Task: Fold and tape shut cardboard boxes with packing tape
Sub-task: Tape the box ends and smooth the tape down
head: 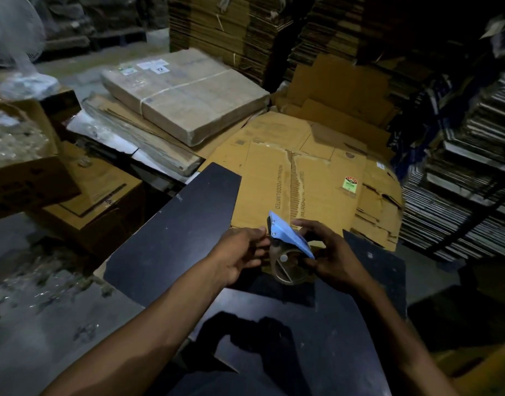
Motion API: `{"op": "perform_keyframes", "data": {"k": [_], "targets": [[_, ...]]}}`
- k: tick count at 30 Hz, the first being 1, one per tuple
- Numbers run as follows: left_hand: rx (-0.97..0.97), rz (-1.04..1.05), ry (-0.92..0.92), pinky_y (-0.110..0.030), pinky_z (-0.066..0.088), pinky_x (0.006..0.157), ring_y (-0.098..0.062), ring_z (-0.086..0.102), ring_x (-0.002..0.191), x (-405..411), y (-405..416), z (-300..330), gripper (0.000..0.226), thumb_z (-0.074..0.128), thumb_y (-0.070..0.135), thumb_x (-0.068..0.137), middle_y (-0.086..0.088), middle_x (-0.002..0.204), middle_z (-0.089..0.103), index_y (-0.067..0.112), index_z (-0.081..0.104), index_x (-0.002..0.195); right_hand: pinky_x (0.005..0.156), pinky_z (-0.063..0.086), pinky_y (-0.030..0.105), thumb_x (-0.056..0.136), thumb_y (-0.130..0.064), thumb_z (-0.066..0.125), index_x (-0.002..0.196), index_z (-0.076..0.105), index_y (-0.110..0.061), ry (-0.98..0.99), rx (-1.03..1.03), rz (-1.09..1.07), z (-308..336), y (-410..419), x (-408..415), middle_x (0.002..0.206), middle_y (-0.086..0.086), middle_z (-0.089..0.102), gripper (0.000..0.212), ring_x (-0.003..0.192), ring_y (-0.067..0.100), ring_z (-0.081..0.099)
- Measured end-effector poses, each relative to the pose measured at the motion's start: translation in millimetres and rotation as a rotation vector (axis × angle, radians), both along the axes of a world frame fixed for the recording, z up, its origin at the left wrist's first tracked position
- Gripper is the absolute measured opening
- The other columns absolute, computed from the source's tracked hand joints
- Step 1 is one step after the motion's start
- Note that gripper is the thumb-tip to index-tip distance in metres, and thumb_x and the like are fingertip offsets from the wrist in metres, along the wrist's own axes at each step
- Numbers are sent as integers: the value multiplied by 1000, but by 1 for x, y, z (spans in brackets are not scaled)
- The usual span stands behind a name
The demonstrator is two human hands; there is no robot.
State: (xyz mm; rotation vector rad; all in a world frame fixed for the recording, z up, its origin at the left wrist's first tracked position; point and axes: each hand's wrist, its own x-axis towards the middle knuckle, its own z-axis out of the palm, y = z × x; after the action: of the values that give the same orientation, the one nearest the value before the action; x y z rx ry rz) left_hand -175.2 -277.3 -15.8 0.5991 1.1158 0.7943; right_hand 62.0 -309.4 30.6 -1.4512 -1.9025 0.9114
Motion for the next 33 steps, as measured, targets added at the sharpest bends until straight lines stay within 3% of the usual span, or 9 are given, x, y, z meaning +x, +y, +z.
{"op": "perform_keyframes", "data": {"k": [4,7,11,15,17,20,23,27,33], "targets": [[165,78,115,-34,58,60,-18,67,62,-7,7,0,22,63,14,111,-11,75,73,9,69,91,91,62,44,85,-26,89,142,57,-51,-75,-18,62,2,4,1,141,-12,57,70,121,8,63],[293,108,273,-45,62,68,-22,64,56,-23,16,-5,25,67,9,109,-11,65,71,8,68,84,95,58,42,88,-34,88,142,57,-54,-170,23,119,13,10,-2,137,-16,55,65,119,7,61],[395,124,463,-58,65,82,-27,74,71,-40,28,-23,44,74,13,103,-7,65,75,25,76,61,86,57,29,88,-37,87,133,63,-64,-255,68,255,24,26,-7,133,-11,49,58,112,13,64],[392,227,526,-50,70,77,-23,77,72,-65,43,-33,23,78,8,100,-7,71,78,14,78,77,74,48,14,85,-45,87,114,61,-78,-316,83,267,38,38,-7,131,-11,52,51,103,8,68],[394,226,505,-45,68,75,-27,77,72,-82,49,-30,18,77,7,101,-12,74,78,-2,76,86,73,48,18,86,-55,81,114,56,-82,-387,123,267,46,44,0,134,-16,53,46,101,5,65],[397,155,483,-42,66,74,-32,75,74,-90,59,-31,27,74,10,104,-21,78,77,-11,71,87,85,58,37,93,-47,81,114,47,-91,-471,60,271,44,61,-3,143,-18,58,59,113,9,64],[305,201,412,-52,66,78,-32,70,73,-81,68,-45,25,73,10,101,-30,78,71,-4,69,81,90,58,41,93,-66,70,118,59,-79,-512,51,218,32,73,-10,126,-17,65,30,110,12,64],[230,285,433,-53,69,68,-26,71,63,-76,73,-63,33,93,26,82,-16,68,73,14,65,70,82,55,35,89,-83,50,129,62,-67,-644,119,269,24,79,-15,119,-21,62,45,103,10,60],[216,297,451,-47,68,63,-21,73,69,-79,73,-91,38,97,34,82,-7,69,74,11,67,80,78,54,39,97,-58,70,130,69,-55,-808,115,293,24,91,-32,116,-11,64,33,99,18,64]]}}
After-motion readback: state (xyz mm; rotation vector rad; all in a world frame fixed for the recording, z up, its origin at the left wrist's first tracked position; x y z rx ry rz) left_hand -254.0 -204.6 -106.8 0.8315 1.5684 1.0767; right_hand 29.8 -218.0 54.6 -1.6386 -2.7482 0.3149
